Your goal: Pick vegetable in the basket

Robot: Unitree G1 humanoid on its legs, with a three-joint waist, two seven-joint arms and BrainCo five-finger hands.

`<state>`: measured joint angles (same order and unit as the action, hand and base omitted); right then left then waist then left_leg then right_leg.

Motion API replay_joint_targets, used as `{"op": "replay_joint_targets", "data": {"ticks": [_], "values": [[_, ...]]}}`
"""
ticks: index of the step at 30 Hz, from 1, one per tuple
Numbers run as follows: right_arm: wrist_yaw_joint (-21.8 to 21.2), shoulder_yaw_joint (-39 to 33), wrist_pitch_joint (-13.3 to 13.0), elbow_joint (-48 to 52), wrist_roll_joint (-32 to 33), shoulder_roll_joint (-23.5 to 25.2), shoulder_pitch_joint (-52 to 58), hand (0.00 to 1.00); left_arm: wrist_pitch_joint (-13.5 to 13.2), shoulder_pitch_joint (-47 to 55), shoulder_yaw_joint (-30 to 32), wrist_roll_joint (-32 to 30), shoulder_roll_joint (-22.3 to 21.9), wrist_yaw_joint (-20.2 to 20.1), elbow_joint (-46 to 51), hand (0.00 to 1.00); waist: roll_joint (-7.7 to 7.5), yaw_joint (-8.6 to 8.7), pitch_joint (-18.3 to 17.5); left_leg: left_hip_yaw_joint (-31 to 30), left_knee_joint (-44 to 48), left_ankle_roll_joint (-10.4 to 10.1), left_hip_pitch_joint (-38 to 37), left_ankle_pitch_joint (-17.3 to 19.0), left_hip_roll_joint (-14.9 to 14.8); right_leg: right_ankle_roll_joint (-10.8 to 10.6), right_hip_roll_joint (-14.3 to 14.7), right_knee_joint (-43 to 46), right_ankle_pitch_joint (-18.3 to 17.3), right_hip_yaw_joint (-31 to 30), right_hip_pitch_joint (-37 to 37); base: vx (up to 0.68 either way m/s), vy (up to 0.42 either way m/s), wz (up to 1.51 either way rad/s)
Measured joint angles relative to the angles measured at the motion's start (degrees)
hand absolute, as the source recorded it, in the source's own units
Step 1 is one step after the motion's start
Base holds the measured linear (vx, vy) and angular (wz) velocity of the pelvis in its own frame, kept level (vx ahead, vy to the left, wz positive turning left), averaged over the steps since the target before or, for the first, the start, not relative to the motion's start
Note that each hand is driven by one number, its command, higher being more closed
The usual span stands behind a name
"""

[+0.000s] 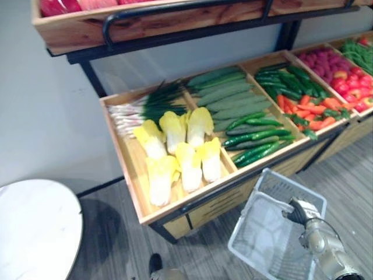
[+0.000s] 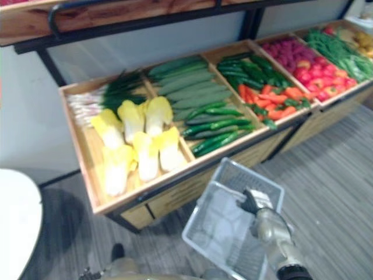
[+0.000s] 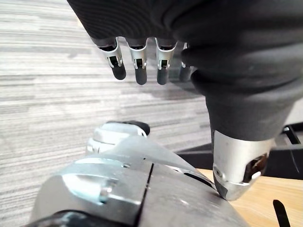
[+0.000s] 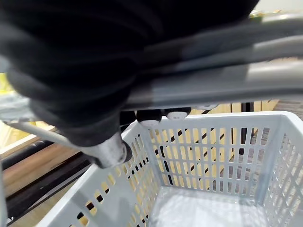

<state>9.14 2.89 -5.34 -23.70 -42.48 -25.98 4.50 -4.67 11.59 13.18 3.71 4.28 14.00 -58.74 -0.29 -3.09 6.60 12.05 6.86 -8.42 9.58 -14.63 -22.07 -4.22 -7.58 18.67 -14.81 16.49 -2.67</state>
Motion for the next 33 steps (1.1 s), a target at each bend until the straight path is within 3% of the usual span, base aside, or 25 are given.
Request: {"op": "replay_joint_targets", "data": {"ticks": [2,5,10,12,15,16,18,20,23,24,26,27,28,30,33], "values": [[0.3,-2.0,0.1,0.0,0.2,0.2,0.7,1.0,0.2,0.4,0.1,0.0,-0.9,0.6,0.0,0.0,-0.02,-0.08,0.1,2.4,1.4,-0.6,-0.6,3.8,2.6,1.1,0.3,-3.3,2.4,1.8,-0.1,-0.02,-0.189,0.45],[0.4,-5.6,0.6,-2.5,0.3,1.1,1.6,1.0,0.2,0.7,0.0,-0.3,-0.9,0.8,0.0,0.0,0.01,0.48,0.2,4.7,-0.5,-1.0,-3.1,6.3,6.4,1.4,0.1,-6.3,4.7,3.9,0.4,0.01,-0.045,0.41],[0.7,-10.4,1.5,-4.6,0.8,2.3,5.8,1.0,0.2,0.1,-0.9,-2.8,-0.9,0.8,0.1,0.0,0.98,1.45,0.4,5.0,-7.1,1.0,-5.9,7.9,9.6,-1.2,-1.3,-9.3,6.3,7.2,2.9,-0.04,0.14,0.37],[1.2,-11.7,1.5,-5.7,1.2,2.5,6.0,1.0,0.3,-0.8,-1.6,-3.5,-0.6,0.8,0.1,0.0,2.09,1.79,0.5,4.9,-11.8,1.9,-7.1,8.3,10.9,-2.2,-1.9,-9.5,6.9,7.5,2.5,-0.04,0.206,0.13],[2.2,-12.1,1.7,-7.9,2.1,2.8,4.5,1.0,0.3,-1.8,-3.1,-5.6,1.3,0.8,0.1,0.0,-0.47,1.95,2.5,6.0,-12.3,3.5,-8.9,10.2,14.8,-3.6,-7.1,-3.1,6.4,6.0,0.7,-0.04,0.224,-0.03],[2.9,-12.2,1.8,-8.2,2.1,2.8,4.3,1.0,0.3,-1.8,-4.2,-6.9,1.9,0.8,-0.1,0.0,-0.4,2.32,2.8,6.0,-12.6,3.6,-9.9,10.9,15.2,-4.5,-8.6,2.2,7.0,4.8,-0.7,-0.05,0.18,-0.02],[3.6,-13.0,2.1,-8.2,2.1,2.8,3.3,1.0,0.3,-1.8,-4.8,-7.2,2.8,0.8,-0.2,0.0,-0.44,2.85,2.9,6.0,-12.6,3.7,-10.4,11.2,15.2,-4.6,-9.2,8.2,8.5,2.1,-3.5,-0.04,0.098,0.03],[3.8,-13.3,2.1,-8.8,2.5,3.1,2.2,1.0,0.2,-2.7,-5.0,-7.3,4.9,0.8,-0.2,0.0,-0.21,3.17,3.1,5.3,-12.6,3.7,-11.2,11.3,14.1,-4.4,-8.0,12.4,11.9,-1.8,-6.1,0.04,0.034,0.08],[4.3,-13.3,1.8,-11.0,2.6,4.0,0.7,1.0,0.2,-4.2,-4.7,-7.2,5.8,1.1,0.0,0.0,0.05,3.04,3.7,4.6,-12.6,3.6,-10.6,11.1,12.7,-3.6,-7.8,11.4,11.1,-1.2,-6.3,0.06,-0.054,0.01],[4.4,-13.5,1.7,-12.2,2.6,4.2,0.0,1.0,0.2,-4.8,-4.8,-7.2,5.6,1.2,0.0,0.0,-0.18,3.07,3.6,4.4,-12.4,3.5,-10.4,11.2,12.5,-1.1,-7.8,7.9,9.3,-1.4,-5.8,0.05,-0.095,0.0],[4.3,-13.6,1.3,-14.1,2.8,4.9,0.0,1.0,0.1,-5.8,-4.8,-7.2,6.5,1.4,0.1,0.0,-1.28,3.13,3.2,2.9,-12.5,2.2,-9.9,10.9,12.7,-2.9,-7.9,-1.1,10.8,-2.1,-3.6,0.1,-0.189,0.39],[4.5,-14.0,1.3,-15.7,3.1,5.7,0.1,1.0,-0.2,-6.4,-4.6,-7.2,6.7,1.5,0.3,0.0,-2.63,3.5,3.0,1.5,-12.6,0.7,-9.8,10.3,12.7,-4.1,-7.6,-5.0,9.0,-0.9,-0.7,0.13,-0.256,0.52],[4.4,-14.0,1.3,-16.4,3.2,5.8,0.0,1.0,-0.2,-6.6,-4.3,-7.2,6.5,1.5,0.4,0.0,-2.73,3.36,2.9,1.4,-12.4,0.1,-9.8,10.1,12.4,-3.8,-7.1,-7.0,8.3,-0.2,0.4,0.14,-0.272,0.26],[4.5,-15.3,1.7,-19.2,4.3,5.2,-1.0,1.0,-0.2,-6.2,-3.6,-7.2,4.5,1.6,0.3,0.0,-0.15,2.9,2.6,1.1,-12.3,-0.2,-9.6,9.1,9.7,-4.0,-3.6,-10.2,8.2,0.8,2.2,0.13,-0.195,-0.04],[4.2,-16.0,1.7,-20.0,4.8,4.3,-0.5,1.0,-0.3,-5.2,-3.5,-7.2,3.9,1.6,0.6,0.0,1.52,2.89,1.6,1.3,-12.3,-0.8,-9.6,9.0,8.1,-3.9,-1.6,-11.9,8.2,1.1,2.9,0.13,-0.103,-0.08]]}}
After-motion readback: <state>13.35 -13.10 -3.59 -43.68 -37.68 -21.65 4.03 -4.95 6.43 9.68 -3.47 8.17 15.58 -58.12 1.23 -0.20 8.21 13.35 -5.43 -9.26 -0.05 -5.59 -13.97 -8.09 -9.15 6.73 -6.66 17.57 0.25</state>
